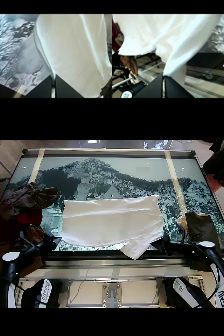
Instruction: Fold the shirts.
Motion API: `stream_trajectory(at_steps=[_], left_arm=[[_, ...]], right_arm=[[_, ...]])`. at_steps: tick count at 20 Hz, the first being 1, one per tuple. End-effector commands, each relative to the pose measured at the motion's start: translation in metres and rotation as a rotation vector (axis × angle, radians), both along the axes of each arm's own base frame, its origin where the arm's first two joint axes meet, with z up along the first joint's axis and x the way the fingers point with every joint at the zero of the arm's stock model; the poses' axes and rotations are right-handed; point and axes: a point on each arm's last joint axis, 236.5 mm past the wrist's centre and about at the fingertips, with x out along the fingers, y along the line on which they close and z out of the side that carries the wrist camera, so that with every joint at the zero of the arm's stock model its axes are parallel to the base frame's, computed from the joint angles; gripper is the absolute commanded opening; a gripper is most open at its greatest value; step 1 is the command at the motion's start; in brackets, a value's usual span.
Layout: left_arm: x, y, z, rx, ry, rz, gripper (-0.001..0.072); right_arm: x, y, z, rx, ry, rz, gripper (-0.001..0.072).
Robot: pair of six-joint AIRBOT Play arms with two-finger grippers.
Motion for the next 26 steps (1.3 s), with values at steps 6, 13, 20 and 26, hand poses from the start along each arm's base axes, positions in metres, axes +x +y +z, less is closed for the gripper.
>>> stream_trajectory(at_steps=[6, 13, 20, 26], left_arm=[[0.022, 0.029, 0.131, 0.307, -0.260, -0.084, 0.0014], [0.104, 0.047, 0.099, 0.438, -0.137, -0.252, 0.0013], [0.173, 0.067, 0.005, 0.617, 0.076, -0.302, 0.0014], [0.201, 0.068, -0.039, 0.665, 0.123, -0.308, 0.0015]], right_arm=[[0.027, -0.003, 0.142, -0.165, -0.334, 0.055, 0.0012], [0.129, 0.012, 0.117, -0.316, -0.362, 0.085, 0.0012], [0.217, 0.005, -0.002, -0.322, -0.149, 0.054, 0.0012], [0.250, -0.009, -0.045, -0.362, -0.117, 0.018, 0.0012]])
